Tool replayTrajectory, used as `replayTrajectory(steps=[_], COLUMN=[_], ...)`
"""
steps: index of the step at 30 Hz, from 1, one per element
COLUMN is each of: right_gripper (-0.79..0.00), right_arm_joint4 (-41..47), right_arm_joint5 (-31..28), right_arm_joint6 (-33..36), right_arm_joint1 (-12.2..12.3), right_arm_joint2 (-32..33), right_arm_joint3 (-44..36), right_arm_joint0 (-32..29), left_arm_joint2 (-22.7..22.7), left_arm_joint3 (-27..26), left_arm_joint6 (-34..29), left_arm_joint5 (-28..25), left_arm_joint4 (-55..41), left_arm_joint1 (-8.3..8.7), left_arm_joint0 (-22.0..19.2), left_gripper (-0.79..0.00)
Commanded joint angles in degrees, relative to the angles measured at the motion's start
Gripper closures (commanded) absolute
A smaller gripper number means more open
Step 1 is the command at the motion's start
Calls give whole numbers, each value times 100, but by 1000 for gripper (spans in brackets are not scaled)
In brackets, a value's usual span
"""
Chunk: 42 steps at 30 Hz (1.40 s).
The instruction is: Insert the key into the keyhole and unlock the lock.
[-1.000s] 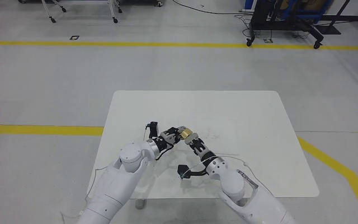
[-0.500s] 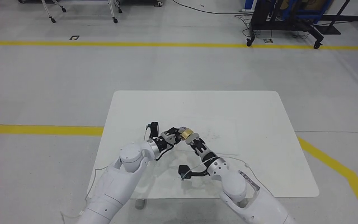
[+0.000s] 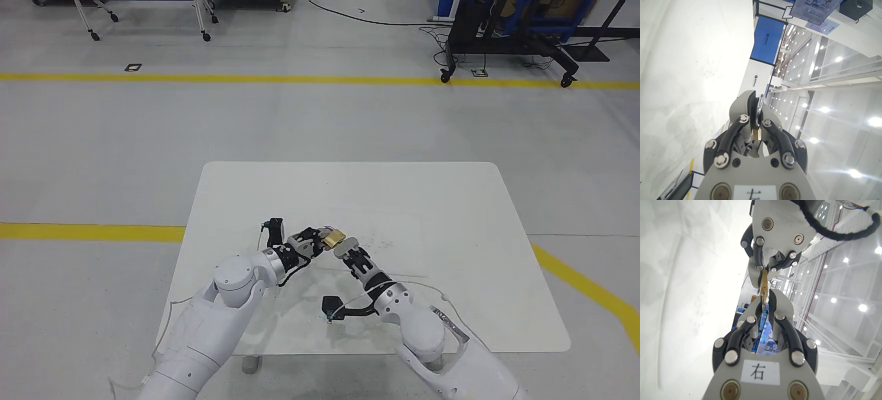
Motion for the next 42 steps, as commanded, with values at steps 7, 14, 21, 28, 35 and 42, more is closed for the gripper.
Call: replayTrajectory(steps=[7,14,21,28,35,42], right_gripper=[-240,-231,0,0,0,0], right_arm_joint4=[-2,102,267,217,273,321], right_arm_joint5=[52,259,299,91,-23,-47], right_arm_joint6=[-56,-275,-581,-584,-539,-573], right_arm_joint1=[-2,37,103,73,29,10], right_arm_joint2=[101,306,635,571,499,502], right_arm_joint3=[-52,-174,-239,-265,-198,-160], right_arm_joint0=[-102,-364,-625,-519,-399,-383], left_arm_joint2=[0,-12,-38,-11,-30,-86], left_arm_joint3=[1,-12,-38,-67,-91,-63], left_arm_joint6=[2,16,30,26,11,-44], left_arm_joint5=[-1,-67,-91,-140,-163,-42], left_arm_joint4=[2,40,75,212,225,-3], left_arm_joint1=[-3,-1,4,10,14,9], left_arm_joint0=[1,6,18,33,50,45], left_gripper=[0,0,0,0,0,0])
